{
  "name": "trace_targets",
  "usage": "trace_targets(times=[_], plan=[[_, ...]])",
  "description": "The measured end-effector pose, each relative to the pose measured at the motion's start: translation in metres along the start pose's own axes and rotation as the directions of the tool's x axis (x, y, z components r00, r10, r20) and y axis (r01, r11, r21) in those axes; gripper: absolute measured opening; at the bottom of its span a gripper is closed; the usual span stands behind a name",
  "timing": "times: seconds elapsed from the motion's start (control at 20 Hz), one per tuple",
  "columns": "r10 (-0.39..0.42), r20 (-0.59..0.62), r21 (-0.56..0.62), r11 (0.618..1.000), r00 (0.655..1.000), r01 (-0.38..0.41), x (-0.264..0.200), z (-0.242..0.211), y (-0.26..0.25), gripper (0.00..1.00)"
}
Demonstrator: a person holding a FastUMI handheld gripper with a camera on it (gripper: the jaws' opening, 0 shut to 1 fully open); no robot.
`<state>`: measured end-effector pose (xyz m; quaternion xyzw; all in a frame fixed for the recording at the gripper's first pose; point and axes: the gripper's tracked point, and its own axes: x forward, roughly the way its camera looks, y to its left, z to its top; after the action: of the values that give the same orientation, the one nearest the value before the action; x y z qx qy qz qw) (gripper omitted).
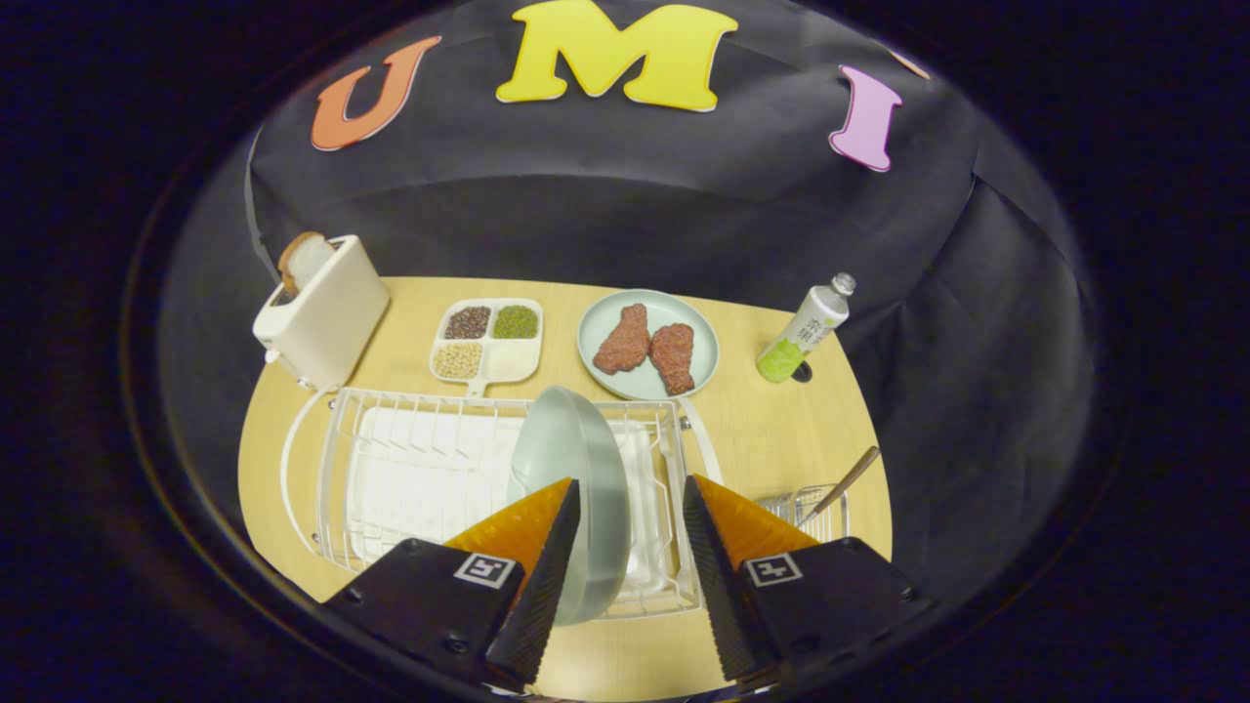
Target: Take the plate from the dish rack, then take the spoon from the basket and place it into the plate.
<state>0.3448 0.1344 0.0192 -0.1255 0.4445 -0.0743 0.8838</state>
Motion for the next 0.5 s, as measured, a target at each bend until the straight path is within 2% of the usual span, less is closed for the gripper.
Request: trace_targets(times=[0.15,0.3,0.35,0.5], plan=[[-0.025,-0.051,-0.045,0.999,0.998,0.023,0.014,0.000,0.008,0.50],[-0.111,-0.121,-0.032,0.994,0.986,0.108,0.022,-0.006,0.003,0.39],[-0.113,-0.125,-0.033,0.993,0.986,0.109,0.022,-0.005,0.006,0.30],[-0.164,-0.126,-0.062,0.986,0.978,0.158,0.004,-0.007,0.014,0.25]])
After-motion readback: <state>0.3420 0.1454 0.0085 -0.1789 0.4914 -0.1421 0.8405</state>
